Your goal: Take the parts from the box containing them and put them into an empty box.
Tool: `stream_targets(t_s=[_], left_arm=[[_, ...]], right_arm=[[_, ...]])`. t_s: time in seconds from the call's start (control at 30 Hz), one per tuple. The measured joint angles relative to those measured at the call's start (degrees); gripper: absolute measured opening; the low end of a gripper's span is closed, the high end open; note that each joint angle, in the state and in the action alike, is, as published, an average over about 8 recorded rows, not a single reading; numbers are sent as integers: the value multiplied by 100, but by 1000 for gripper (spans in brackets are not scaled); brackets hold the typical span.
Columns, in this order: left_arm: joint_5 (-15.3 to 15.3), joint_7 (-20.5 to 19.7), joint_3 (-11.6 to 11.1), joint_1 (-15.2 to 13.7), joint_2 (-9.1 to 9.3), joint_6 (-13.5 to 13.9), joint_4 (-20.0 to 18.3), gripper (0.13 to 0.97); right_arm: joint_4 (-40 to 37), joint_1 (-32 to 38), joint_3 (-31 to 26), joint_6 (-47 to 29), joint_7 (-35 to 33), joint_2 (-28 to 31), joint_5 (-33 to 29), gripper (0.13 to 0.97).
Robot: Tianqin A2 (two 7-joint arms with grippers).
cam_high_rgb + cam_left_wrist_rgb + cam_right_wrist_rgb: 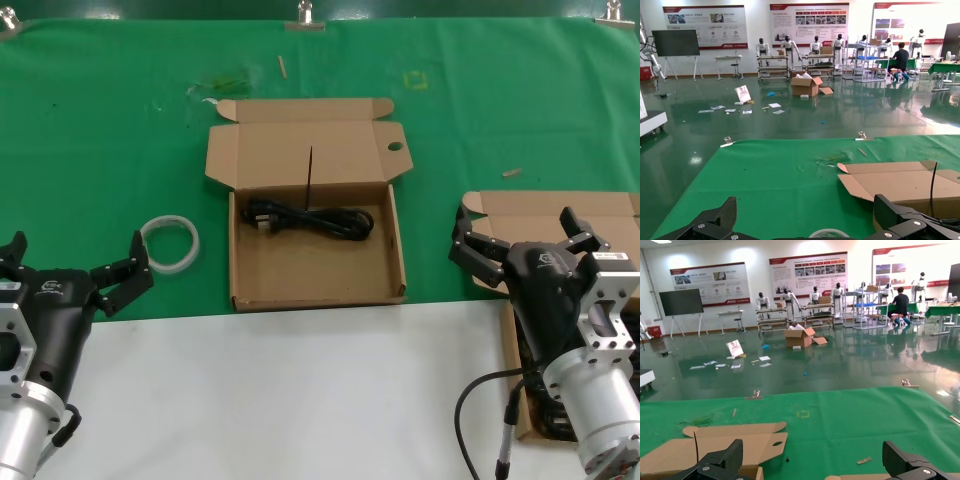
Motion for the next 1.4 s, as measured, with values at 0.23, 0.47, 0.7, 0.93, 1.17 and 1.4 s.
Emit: stream_targets(t_s=[0.23,0.47,0.7,0.93,1.17,1.4], left_arm=[[0,0,0,0,0,0,0,966],[0,0,0,0,0,0,0,966],[0,0,0,0,0,0,0,966],[0,0,0,0,0,0,0,966],[0,0,0,0,0,0,0,966],[0,0,0,0,0,0,0,966]], right_arm=[[0,0,0,0,0,0,0,966],[0,0,0,0,0,0,0,966],[0,0,0,0,0,0,0,966],[0,0,0,0,0,0,0,966],[0,0,0,0,0,0,0,966],[0,0,0,0,0,0,0,966]])
